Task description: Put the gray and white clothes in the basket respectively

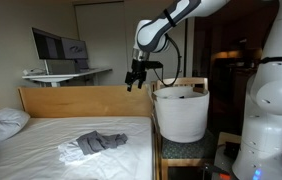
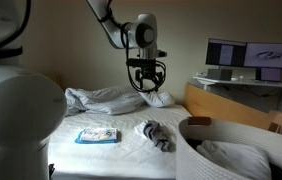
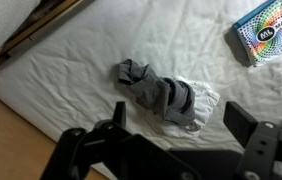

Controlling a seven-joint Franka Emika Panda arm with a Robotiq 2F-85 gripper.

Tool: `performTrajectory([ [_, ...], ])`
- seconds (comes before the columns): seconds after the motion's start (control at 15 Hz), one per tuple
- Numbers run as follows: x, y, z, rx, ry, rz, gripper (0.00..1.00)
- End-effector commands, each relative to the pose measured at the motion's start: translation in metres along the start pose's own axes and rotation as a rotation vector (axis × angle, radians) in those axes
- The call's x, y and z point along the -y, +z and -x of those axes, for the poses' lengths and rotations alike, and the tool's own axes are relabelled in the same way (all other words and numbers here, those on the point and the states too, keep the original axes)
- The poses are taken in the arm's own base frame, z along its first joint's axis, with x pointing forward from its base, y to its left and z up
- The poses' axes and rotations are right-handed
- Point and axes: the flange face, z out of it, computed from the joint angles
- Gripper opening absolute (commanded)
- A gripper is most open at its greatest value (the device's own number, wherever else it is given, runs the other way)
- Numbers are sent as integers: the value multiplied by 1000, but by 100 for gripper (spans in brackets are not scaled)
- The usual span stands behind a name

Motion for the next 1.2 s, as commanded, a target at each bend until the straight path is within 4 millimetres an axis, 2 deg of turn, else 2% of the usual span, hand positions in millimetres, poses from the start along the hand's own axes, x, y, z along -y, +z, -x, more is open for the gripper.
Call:
performTrajectory([
  [0.0, 25, 30, -39, -12, 34, 7, 100],
  [0.4, 65, 76, -98, 18, 11, 31, 100],
  [0.53, 69, 87, -115, 35, 8, 63, 100],
  [0.6, 65, 80, -123, 47, 22, 66, 100],
  [0.67, 67, 84, -105, 31, 1, 35, 100],
  [0.73, 68, 87, -111, 33, 2, 36, 100],
  [1.13, 68, 89, -111, 35, 2, 36, 100],
])
